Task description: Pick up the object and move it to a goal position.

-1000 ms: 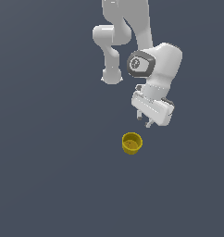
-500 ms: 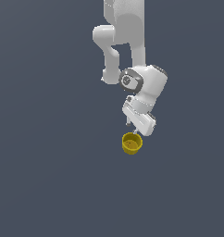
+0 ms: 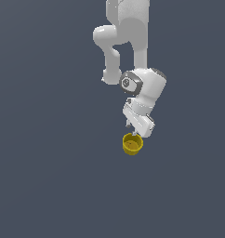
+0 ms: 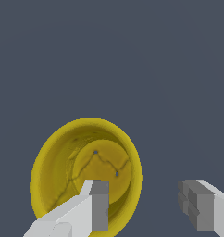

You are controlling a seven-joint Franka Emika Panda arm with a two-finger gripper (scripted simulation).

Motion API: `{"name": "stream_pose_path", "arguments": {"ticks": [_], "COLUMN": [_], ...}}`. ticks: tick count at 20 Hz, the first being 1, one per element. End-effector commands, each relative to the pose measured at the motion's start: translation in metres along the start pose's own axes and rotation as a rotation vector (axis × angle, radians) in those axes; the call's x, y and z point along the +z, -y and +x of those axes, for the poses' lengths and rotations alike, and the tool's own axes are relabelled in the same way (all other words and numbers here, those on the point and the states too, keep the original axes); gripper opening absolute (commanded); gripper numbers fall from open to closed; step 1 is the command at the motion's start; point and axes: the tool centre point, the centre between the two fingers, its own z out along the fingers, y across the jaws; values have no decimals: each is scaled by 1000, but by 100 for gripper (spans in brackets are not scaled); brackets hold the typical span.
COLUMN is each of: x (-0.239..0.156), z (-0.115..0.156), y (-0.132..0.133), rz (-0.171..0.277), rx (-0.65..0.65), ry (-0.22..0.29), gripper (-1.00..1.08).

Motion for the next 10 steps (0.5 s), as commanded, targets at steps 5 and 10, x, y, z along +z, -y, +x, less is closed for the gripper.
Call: {"name": "stream_pose_path", "arguments": {"ticks": [5, 10], "x": [1, 13], "z": [-2, -2], "y": [1, 1], "rz": [4, 4], "rx": [234, 236], "ry": [2, 3], "gripper": [28, 28]}}
